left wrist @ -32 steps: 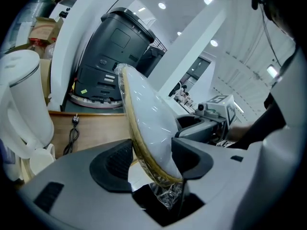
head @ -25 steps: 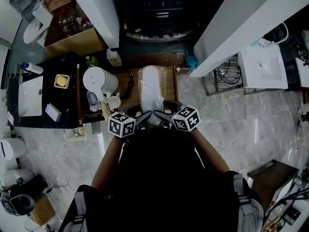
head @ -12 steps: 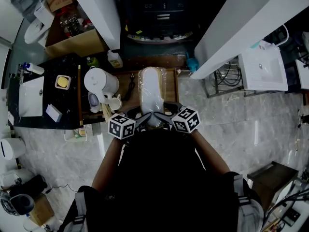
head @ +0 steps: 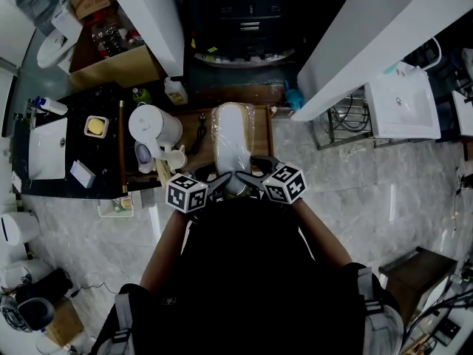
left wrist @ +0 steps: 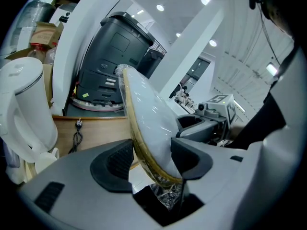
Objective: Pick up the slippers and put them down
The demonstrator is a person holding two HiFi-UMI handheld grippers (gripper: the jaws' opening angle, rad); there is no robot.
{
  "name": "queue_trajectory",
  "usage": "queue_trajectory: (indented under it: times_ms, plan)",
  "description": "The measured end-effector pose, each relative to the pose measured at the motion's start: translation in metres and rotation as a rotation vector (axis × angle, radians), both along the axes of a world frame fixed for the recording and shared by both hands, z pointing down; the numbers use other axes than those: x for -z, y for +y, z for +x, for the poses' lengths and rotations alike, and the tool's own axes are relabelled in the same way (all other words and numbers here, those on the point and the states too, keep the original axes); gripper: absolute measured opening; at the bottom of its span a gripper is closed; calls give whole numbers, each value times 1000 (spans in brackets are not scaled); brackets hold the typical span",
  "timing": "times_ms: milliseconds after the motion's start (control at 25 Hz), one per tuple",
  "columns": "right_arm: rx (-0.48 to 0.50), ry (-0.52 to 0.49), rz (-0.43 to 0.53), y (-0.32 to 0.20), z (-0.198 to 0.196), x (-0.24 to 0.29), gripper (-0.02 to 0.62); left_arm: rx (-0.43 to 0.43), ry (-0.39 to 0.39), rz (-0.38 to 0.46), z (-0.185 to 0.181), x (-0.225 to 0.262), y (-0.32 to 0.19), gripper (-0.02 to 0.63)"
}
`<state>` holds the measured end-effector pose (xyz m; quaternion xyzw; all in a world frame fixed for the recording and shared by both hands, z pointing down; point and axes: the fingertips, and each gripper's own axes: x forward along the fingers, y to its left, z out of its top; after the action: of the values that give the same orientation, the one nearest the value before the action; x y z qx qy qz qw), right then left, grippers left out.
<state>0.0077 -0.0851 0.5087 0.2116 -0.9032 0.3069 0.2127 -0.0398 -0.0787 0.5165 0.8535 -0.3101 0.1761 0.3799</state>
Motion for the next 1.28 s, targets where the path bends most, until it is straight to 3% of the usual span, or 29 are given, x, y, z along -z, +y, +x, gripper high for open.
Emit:
queue_trajectory:
  times_ms: [1280]
  plan:
    - [11, 5, -3, 7, -3, -3, 252, 0, -9, -6, -4, -3, 7, 249]
